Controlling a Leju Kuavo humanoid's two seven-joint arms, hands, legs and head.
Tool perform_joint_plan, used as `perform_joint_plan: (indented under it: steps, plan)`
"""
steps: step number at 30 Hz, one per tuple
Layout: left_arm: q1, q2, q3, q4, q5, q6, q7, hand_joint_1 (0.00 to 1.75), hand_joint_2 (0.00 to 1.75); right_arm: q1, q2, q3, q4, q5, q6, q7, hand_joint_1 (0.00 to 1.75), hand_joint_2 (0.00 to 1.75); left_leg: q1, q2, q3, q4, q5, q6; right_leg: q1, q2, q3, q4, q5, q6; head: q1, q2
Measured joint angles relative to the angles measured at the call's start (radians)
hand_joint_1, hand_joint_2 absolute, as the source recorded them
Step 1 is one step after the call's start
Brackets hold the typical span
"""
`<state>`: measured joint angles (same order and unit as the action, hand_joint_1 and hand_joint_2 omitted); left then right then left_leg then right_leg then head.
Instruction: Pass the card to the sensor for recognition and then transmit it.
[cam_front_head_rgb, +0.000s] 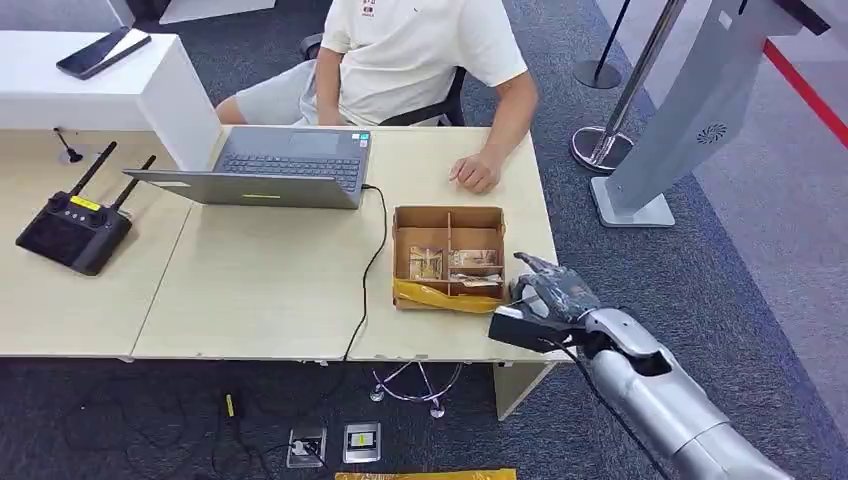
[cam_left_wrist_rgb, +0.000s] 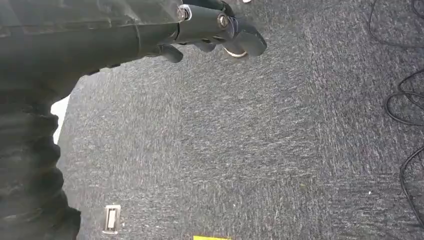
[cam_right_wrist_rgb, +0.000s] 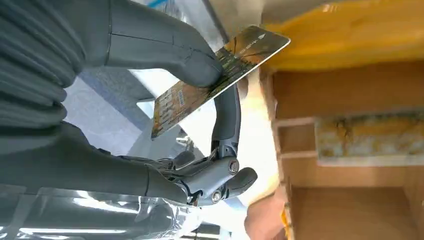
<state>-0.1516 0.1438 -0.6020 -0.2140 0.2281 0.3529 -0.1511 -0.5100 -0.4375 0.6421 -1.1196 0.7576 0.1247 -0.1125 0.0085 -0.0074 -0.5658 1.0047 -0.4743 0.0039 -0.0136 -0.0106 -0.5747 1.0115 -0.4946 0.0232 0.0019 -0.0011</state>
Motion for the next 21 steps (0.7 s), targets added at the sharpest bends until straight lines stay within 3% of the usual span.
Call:
perform_joint_plan:
  steps: [7,21]
  plan:
    - [0.000,0.000,-0.002,-0.003,0.001,-0.001,0.000,0.00,1.75,-0.057,-0.026,-0.026,0.000,-0.001,0.006,-0.001,1.75,1.75,0.000,0.000,0.000,0.000,0.000,0.000,0.000,0.000,0.000,0.000,0.000,0.000,0.000,0.000]
    - [0.000,0.000,-0.002,-0.008,0.003,-0.005,0.000,0.00,1.75,-0.062,-0.078,-0.084,0.002,0.023,0.002,-0.004,1.75,1.75,0.000,0.000,0.000,0.000,0.000,0.000,0.000,0.000,0.000,0.000,0.000,0.000,0.000,0.000]
